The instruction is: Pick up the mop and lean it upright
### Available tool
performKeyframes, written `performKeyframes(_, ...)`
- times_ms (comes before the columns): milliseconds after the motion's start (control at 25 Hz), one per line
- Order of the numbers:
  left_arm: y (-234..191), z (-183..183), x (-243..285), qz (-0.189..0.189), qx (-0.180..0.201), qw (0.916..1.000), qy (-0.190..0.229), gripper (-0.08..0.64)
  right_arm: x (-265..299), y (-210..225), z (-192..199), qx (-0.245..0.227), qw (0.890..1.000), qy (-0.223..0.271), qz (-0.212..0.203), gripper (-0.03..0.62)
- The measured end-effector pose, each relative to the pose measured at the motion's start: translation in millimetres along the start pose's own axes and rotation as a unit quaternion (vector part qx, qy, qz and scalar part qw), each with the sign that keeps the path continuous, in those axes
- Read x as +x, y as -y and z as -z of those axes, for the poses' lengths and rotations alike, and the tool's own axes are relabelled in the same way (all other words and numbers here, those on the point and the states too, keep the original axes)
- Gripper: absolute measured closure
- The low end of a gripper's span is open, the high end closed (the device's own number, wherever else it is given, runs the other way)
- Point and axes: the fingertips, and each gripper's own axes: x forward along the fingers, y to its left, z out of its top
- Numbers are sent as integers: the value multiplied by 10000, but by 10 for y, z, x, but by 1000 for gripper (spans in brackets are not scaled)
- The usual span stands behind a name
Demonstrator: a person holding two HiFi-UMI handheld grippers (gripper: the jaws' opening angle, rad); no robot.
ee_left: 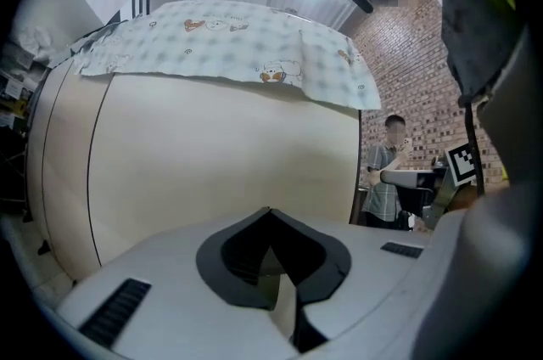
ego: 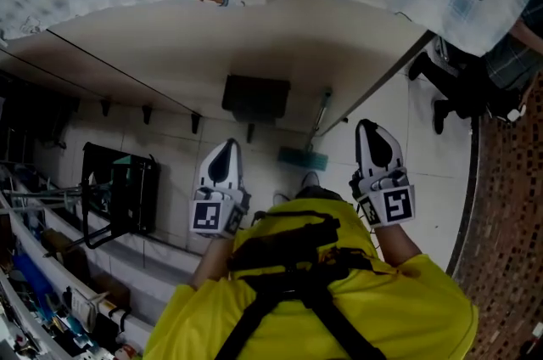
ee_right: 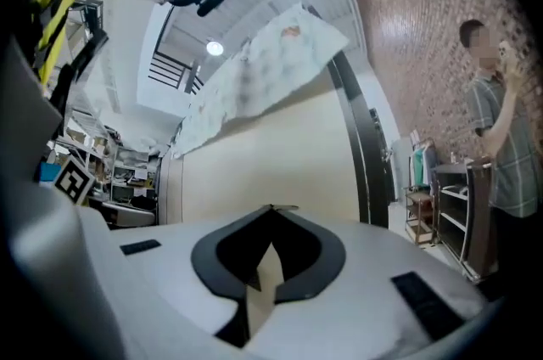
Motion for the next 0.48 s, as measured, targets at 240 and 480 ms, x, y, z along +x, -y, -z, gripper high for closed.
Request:
performKeyframes(240, 81, -200, -47, 83, 183, 9996, 200, 558, -138, -143, 148, 531, 9982, -261, -37, 588)
performKeyframes(480, 74, -139, -152, 55, 271, 9996, 113, 558, -176, -231, 283, 621, 9971, -432, -79, 588)
